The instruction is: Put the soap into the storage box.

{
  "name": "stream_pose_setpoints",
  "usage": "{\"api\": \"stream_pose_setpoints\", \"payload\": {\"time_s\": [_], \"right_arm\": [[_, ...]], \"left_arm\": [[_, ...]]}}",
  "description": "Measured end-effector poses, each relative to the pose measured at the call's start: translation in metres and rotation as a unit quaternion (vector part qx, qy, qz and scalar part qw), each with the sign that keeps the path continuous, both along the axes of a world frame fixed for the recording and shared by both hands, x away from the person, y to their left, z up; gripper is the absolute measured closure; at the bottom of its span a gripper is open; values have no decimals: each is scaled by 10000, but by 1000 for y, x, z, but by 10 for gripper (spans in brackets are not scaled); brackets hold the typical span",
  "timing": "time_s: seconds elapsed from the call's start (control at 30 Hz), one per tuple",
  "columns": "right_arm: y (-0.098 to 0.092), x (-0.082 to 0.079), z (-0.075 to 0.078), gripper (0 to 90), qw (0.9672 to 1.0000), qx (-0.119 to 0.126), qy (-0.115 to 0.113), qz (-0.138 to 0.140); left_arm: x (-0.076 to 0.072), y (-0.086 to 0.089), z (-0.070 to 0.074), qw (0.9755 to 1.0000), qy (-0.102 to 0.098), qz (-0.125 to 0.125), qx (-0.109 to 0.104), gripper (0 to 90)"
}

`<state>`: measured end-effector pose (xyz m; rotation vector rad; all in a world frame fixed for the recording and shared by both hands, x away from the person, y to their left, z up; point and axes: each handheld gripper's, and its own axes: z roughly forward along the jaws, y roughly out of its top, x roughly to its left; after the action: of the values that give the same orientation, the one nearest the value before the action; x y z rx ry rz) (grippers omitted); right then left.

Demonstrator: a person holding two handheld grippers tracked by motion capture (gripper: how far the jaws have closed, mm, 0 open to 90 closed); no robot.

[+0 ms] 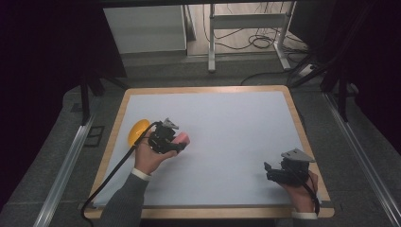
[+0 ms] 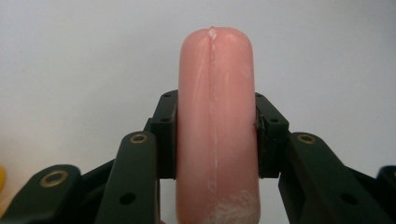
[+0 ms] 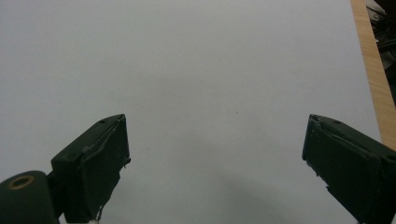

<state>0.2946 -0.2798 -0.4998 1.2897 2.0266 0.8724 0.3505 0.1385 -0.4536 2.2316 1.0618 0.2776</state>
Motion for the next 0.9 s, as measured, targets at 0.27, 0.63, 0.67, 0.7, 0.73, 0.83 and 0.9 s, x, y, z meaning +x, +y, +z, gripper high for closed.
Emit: {"api": "stream_pose_setpoints", "payload": {"time_s": [0.27,0.63,0.67,0.7,0.73,0.83,0.9], "right_arm": [[0,0,0,72,10000,-9,-26,4],[0,0,0,73,10000,6,-37,-11],[0,0,0,73,10000,5,-34,-11],[0,0,0,73,10000,6,-31,-10],[0,0,0,73,10000,6,-29,-5],[1,0,-1,73,10000,-10,-33,46],[1,0,0,73,10000,-26,-45,51]], "left_arm": [[-1,9,5,9999,-48,124,-30,600],[1,26,8,9994,-19,340,14,600],[1,27,8,9994,-19,353,-7,600],[1,29,8,9993,-40,366,-1,600],[1,29,8,9992,-43,391,-11,601],[1,31,8,9991,-46,424,39,601],[2,34,9,9990,-51,444,24,600]]}}
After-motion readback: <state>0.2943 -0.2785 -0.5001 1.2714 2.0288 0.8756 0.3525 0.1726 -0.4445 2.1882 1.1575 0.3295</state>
